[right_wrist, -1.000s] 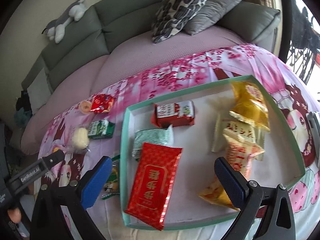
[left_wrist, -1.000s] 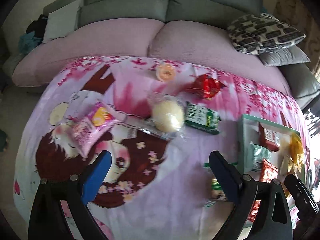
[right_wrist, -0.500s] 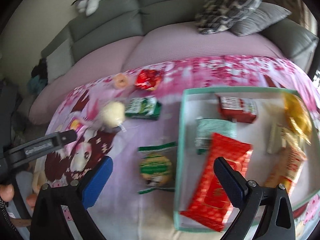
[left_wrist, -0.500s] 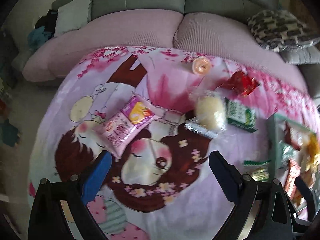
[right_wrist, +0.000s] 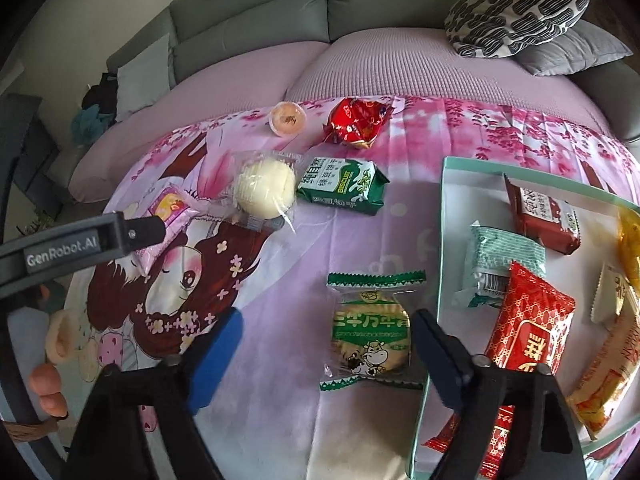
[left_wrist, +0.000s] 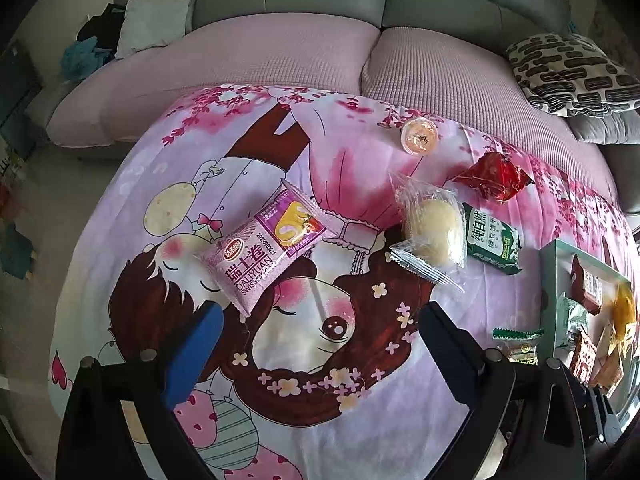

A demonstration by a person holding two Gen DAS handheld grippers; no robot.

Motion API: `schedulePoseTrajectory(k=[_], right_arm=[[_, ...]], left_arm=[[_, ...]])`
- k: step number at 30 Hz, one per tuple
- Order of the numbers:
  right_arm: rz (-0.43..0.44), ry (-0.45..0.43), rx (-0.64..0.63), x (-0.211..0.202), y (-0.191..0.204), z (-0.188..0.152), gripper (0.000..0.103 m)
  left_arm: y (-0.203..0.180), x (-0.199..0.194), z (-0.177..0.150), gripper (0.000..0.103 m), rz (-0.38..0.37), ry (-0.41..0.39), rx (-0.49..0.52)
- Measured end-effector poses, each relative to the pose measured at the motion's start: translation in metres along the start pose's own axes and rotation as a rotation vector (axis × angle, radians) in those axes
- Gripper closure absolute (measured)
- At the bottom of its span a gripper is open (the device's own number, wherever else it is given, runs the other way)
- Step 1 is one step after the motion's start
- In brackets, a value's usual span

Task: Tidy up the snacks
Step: 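Move both tools back toward the snack pile, then grasp the pink swiss roll packet with the left tool while the right tool grasps the green biscuit pack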

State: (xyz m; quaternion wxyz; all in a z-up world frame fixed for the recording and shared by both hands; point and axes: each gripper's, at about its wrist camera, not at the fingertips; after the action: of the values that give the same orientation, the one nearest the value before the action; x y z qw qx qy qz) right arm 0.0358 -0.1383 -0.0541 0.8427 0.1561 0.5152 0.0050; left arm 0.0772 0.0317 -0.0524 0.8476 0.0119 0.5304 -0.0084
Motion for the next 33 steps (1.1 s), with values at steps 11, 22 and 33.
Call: schedulePoseTrajectory(k=[11, 22, 33], right_arm=[[-0.033, 0.044, 0.018, 0.015, -0.010, 0.001, 0.028], [0.057, 0.065, -0.002, 0.018, -0.002, -0.003, 0.030], [-0.051, 0.122, -0.040, 0.038, 0.006, -0.008, 0.040]], left_arm=[[0.001, 0.002, -0.001, 0.005, -0.013, 0.008, -0.006], [0.005, 0.006, 0.000, 0.005, -0.027, 0.024, -0.019], [0.053, 0.026, 0.009, 0.005, -0.031, 0.064, -0.153]])
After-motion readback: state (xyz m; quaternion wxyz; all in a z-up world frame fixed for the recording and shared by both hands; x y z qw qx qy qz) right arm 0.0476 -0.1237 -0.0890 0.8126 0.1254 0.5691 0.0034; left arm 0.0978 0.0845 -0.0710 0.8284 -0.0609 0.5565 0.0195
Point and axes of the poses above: each gripper's, at about its wrist camera, not at the fingertips, and x roughly the way its jaws point, y to its left, z to its top, and after that the axes turned 3 degrees about x, right-handed
